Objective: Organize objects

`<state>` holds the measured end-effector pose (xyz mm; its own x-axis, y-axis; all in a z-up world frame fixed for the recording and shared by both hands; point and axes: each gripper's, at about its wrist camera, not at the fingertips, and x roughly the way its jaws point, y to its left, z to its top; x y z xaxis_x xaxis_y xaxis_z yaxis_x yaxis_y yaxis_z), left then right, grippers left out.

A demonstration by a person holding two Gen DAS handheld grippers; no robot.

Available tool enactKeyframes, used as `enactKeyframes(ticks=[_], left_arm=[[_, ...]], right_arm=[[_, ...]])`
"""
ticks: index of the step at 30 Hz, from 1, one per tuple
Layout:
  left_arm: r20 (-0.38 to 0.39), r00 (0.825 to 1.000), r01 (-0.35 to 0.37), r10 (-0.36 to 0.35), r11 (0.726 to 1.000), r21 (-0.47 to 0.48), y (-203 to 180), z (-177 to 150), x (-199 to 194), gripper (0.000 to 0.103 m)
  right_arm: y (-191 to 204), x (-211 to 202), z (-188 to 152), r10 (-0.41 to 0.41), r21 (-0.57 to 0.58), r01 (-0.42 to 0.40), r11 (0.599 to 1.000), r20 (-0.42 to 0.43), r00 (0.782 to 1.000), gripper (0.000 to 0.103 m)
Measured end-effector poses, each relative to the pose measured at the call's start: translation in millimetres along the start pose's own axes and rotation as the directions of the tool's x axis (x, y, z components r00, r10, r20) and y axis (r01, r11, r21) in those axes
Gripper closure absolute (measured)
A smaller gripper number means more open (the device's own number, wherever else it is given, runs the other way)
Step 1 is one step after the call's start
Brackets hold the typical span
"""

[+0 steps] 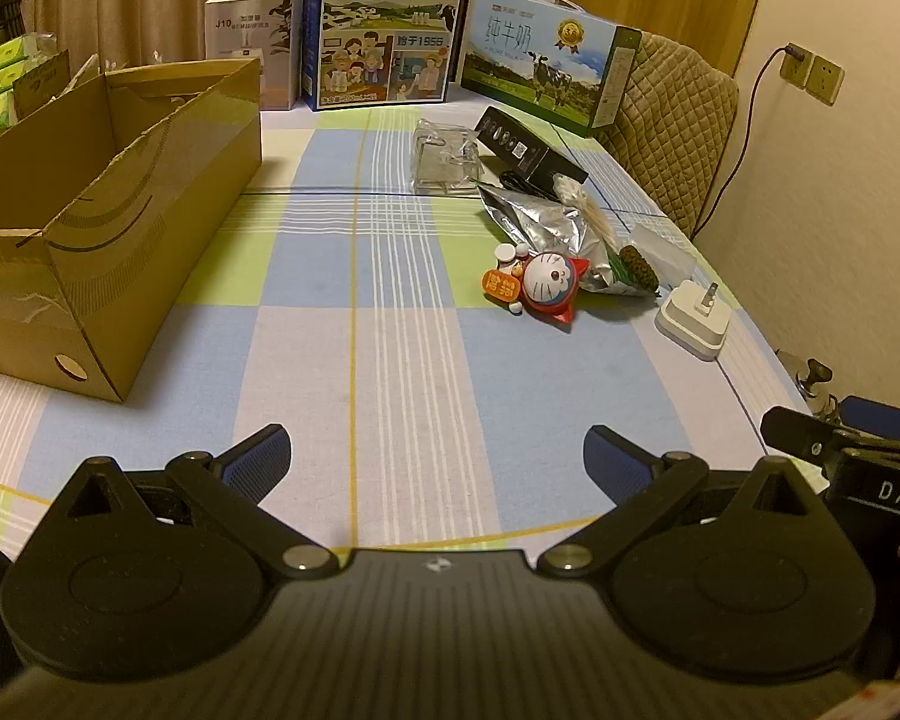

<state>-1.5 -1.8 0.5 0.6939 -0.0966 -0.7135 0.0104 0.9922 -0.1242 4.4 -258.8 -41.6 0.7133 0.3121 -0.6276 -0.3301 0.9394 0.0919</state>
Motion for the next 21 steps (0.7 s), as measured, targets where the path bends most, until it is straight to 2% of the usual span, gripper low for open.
enactKeyframes(ticks=[21], left_arm=[[-0.004,1.0,0.017,-0.017,1.0,-0.02,3.1,0.0,1.8,0.001]], right_arm=[[-1.6,5.9,-3.9,-0.001,-0.011,0.001,1.0,-0.009,1.0,0.016]])
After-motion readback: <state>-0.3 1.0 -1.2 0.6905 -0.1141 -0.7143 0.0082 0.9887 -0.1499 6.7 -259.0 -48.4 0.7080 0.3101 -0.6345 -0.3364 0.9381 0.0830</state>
